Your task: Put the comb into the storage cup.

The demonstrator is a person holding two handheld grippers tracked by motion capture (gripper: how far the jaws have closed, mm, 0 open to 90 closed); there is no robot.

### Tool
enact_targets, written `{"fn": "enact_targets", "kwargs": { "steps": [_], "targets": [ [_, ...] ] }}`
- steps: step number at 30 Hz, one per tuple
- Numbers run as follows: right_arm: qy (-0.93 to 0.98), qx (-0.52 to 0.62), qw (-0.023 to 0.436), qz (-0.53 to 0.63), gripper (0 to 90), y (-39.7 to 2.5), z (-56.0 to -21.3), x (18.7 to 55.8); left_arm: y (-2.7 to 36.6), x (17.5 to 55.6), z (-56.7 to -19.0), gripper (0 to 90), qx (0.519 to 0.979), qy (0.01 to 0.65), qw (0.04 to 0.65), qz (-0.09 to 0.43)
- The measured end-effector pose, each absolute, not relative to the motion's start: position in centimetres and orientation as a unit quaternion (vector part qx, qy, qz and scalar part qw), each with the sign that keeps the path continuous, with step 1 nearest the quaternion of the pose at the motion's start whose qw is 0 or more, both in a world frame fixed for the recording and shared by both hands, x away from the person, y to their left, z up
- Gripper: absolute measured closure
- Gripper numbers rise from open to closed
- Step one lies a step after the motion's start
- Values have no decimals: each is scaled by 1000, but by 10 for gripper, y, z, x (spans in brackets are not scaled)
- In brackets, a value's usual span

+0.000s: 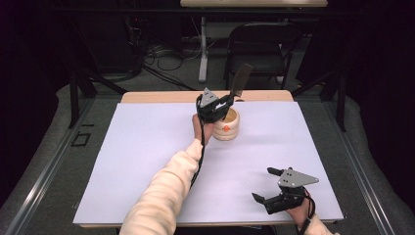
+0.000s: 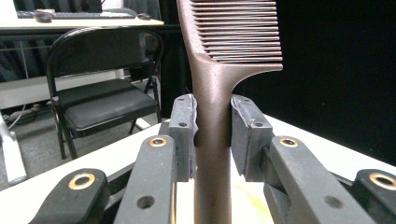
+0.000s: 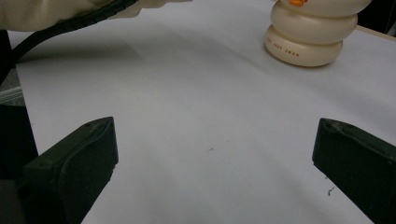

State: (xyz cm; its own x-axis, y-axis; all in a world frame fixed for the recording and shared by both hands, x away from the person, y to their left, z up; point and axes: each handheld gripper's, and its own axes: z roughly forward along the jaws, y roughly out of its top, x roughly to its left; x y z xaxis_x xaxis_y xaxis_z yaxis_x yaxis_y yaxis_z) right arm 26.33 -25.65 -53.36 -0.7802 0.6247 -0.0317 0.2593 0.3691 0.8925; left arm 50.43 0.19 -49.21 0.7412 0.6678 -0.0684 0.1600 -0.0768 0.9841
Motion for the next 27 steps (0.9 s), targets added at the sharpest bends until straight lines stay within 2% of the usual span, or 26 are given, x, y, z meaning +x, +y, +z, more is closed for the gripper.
{"fn": "enact_targets", "kwargs": {
  "steps": [27],
  "targets": [
    [807, 275, 185, 489, 0, -256, -534, 263, 2, 504, -508, 716, 721, 305, 590, 201]
  ]
}}
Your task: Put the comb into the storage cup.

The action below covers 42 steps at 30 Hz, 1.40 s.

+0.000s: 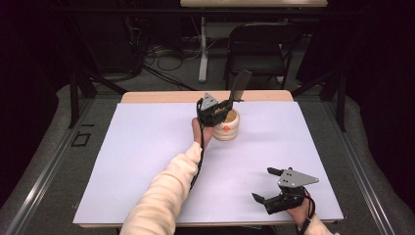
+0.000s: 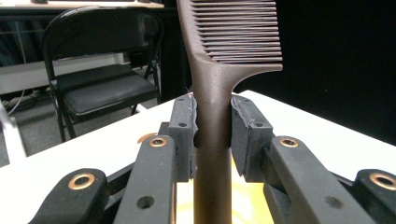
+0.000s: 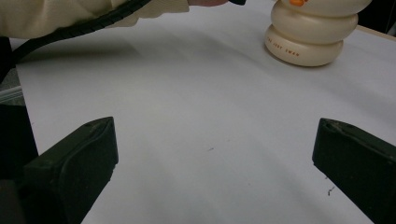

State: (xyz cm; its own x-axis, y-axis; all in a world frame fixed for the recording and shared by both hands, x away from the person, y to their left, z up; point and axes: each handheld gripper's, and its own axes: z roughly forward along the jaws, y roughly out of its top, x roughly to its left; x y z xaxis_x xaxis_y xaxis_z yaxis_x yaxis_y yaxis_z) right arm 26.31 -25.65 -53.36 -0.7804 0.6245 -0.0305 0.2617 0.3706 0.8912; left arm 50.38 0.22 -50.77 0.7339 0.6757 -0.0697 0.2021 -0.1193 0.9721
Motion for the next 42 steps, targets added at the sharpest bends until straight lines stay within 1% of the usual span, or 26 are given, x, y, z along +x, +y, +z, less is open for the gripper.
{"fn": "enact_targets", "kwargs": {
  "steps": [24, 26, 30, 37, 39, 40, 42],
  "targets": [
    [807, 275, 185, 488, 0, -256, -534, 263, -1, 503, -514, 716, 732, 309, 574, 197],
    [807, 274, 186, 488, 0, -257, -534, 263, -2, 503, -516, 716, 729, 313, 573, 203],
    [807, 275, 185, 488, 0, -256, -534, 263, -1, 503, -518, 716, 734, 309, 572, 197],
    [808, 274, 186, 488, 0, -256, -534, 263, -2, 501, -520, 713, 739, 306, 565, 203],
    [807, 274, 186, 488, 0, -256, -534, 263, -1, 499, -520, 695, 735, 304, 571, 206],
    [807, 274, 187, 488, 0, -256, -534, 263, -1, 499, -520, 631, 734, 303, 571, 208],
    [808, 274, 187, 487, 0, -256, -533, 263, 0, 498, -519, 600, 737, 293, 573, 205]
  ]
}}
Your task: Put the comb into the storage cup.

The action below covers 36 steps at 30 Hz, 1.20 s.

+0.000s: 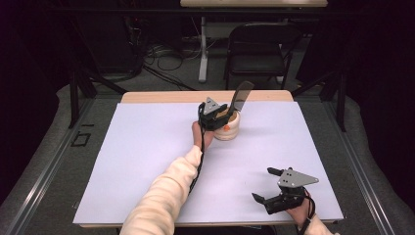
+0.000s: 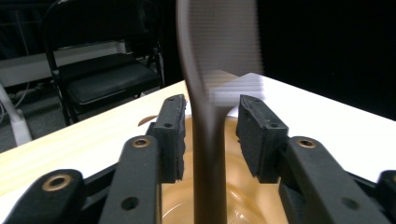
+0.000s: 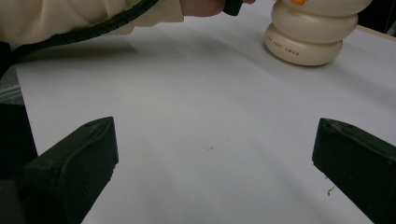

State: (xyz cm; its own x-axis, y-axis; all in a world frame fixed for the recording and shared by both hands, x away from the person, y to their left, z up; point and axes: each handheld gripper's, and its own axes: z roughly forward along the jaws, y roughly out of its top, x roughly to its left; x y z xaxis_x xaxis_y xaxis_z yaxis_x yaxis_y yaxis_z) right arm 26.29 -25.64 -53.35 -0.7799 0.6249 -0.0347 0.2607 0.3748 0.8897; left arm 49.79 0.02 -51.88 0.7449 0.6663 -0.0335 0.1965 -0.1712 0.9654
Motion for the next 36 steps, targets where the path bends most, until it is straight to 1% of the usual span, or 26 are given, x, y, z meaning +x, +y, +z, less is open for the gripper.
{"fn": "enact_targets", "kwargs": {
  "steps": [3, 7, 10, 12, 17, 19, 23, 33, 36],
  "targets": [
    [808, 274, 187, 487, 0, -256, -534, 263, 1, 497, -517, 506, 742, 291, 570, 202],
    [808, 274, 187, 487, 0, -256, -533, 263, 4, 496, -513, 414, 745, 292, 565, 200],
    [808, 274, 187, 487, 0, -256, -533, 263, 7, 496, -509, 362, 752, 294, 561, 180],
    [808, 274, 187, 488, 0, -256, -533, 263, 9, 496, -505, 310, 762, 292, 553, 169],
    [808, 275, 187, 487, 0, -256, -533, 263, 17, 494, -496, 241, 775, 289, 538, 163],
    [808, 274, 187, 486, 0, -256, -533, 263, 21, 492, -492, 189, 779, 287, 532, 164],
    [809, 275, 187, 486, 0, -256, -534, 263, 28, 488, -486, 152, 787, 288, 523, 155],
    [808, 274, 188, 486, 0, -256, -534, 263, 47, 477, -475, 14, 800, 292, 503, 146],
    [808, 276, 187, 486, 0, -256, -534, 263, 53, 474, -472, 1, 801, 294, 498, 152]
  ]
}}
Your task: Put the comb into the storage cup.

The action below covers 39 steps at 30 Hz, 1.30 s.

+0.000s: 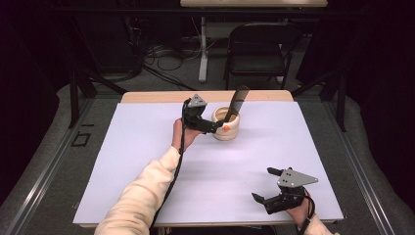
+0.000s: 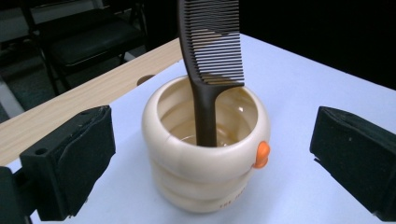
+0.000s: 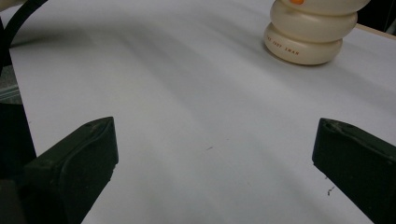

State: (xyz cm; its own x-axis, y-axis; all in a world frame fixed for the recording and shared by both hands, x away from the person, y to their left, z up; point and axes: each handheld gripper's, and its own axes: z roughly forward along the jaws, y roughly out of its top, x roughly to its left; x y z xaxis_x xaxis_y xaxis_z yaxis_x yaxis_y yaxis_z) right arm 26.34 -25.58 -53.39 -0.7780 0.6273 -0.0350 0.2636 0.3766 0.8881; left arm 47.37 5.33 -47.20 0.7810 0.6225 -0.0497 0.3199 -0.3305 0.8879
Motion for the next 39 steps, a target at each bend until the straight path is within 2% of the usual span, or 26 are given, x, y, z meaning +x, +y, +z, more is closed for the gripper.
{"fn": "enact_targets", "kwargs": {
  "steps": [21, 39],
  "targets": [
    [806, 281, 187, 485, 0, -258, -535, 264, 99, 439, -472, 0, 800, 310, 484, 174],
    [809, 275, 189, 484, 0, -256, -533, 264, 119, 417, -478, 0, 803, 318, 471, 179]
  ]
}}
